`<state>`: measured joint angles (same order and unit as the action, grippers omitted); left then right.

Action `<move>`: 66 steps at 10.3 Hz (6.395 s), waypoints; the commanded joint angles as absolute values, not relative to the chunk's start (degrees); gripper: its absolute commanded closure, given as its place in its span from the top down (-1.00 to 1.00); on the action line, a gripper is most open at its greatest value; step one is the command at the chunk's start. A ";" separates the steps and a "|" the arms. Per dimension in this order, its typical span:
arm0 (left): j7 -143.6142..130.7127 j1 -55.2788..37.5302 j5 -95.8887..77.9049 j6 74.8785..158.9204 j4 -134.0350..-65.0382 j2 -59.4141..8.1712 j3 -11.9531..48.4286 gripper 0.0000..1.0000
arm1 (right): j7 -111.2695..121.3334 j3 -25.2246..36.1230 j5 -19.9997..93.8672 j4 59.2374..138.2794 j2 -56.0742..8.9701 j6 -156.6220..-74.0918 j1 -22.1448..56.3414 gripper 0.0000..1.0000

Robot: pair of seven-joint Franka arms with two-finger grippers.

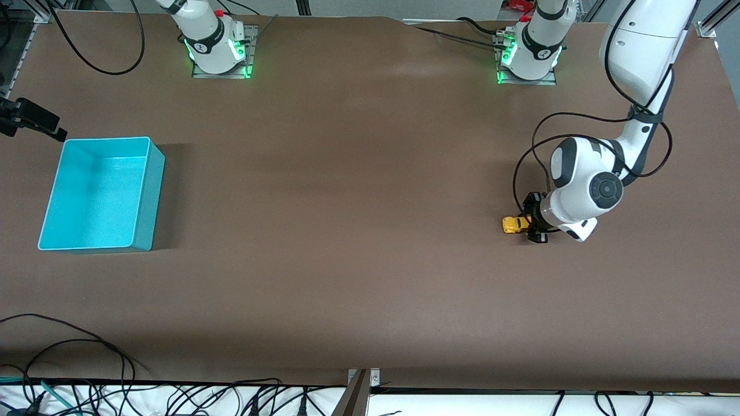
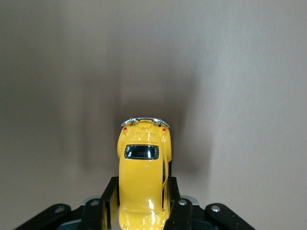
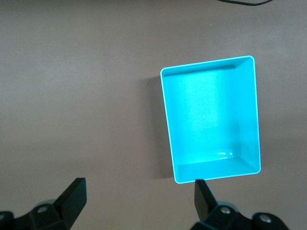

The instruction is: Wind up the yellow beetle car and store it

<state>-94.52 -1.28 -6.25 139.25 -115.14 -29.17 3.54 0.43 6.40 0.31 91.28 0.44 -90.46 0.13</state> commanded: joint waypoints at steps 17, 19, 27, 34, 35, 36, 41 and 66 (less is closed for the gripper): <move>-76.29 14.59 0.79 139.22 -114.17 -33.05 3.34 -1.00 | 0.26 6.68 2.73 90.79 -0.62 -90.70 -0.09 1.00; -76.46 14.59 0.79 139.22 -114.17 -32.96 3.34 -1.00 | 0.79 6.77 2.81 90.79 -0.53 -90.53 -0.09 1.00; -75.94 15.03 0.79 139.13 -114.08 -32.87 3.25 -1.00 | 0.97 6.59 2.63 90.70 0.17 -89.91 0.09 1.00; -75.59 15.73 0.79 139.13 -114.08 -32.87 3.25 -1.00 | 0.26 6.07 2.72 90.79 0.35 -88.86 0.26 1.00; -75.59 15.73 0.79 139.13 -114.08 -32.78 3.25 -1.00 | 0.26 6.06 2.72 90.79 0.26 -88.86 0.35 1.00; -75.59 15.82 0.79 139.13 -114.08 -32.78 3.34 -1.00 | 0.26 6.06 2.72 90.79 0.79 -88.86 0.35 1.00; -75.76 16.00 0.09 137.47 -113.38 -31.38 3.34 0.45 | 0.35 6.15 2.55 90.97 0.88 -88.68 0.35 1.00; -74.44 14.77 0.18 136.67 -108.63 -29.79 5.54 0.68 | 0.09 6.33 2.81 91.32 -0.17 -87.89 0.26 1.00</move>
